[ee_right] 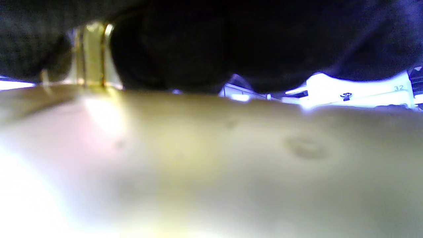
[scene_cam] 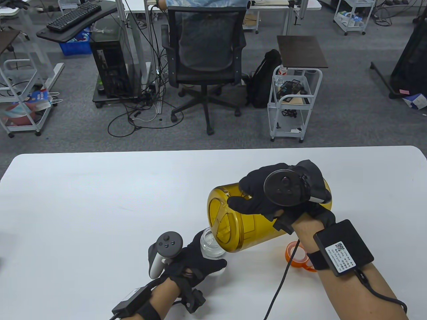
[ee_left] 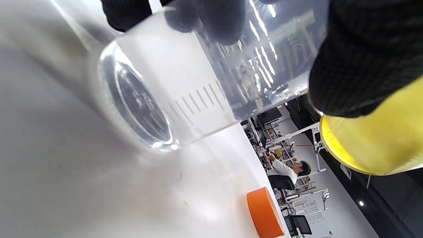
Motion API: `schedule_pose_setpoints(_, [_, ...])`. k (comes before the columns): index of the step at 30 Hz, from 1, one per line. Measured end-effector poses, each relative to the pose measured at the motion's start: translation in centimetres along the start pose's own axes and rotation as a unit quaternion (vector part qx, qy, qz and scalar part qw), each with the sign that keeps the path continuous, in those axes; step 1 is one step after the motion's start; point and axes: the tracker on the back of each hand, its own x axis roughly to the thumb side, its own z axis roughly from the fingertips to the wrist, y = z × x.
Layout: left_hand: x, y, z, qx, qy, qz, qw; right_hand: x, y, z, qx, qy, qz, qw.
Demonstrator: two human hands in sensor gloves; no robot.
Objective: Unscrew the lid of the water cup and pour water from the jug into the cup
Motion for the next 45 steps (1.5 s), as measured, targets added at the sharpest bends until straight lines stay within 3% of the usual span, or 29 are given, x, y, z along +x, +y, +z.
schedule_pose_setpoints(45, [0.0, 0.0, 0.0, 0.001, 0.001, -0.002, 1.0, -0.8, 0.1, 1.3, -0.017, 0.019, -0.017, 1.0])
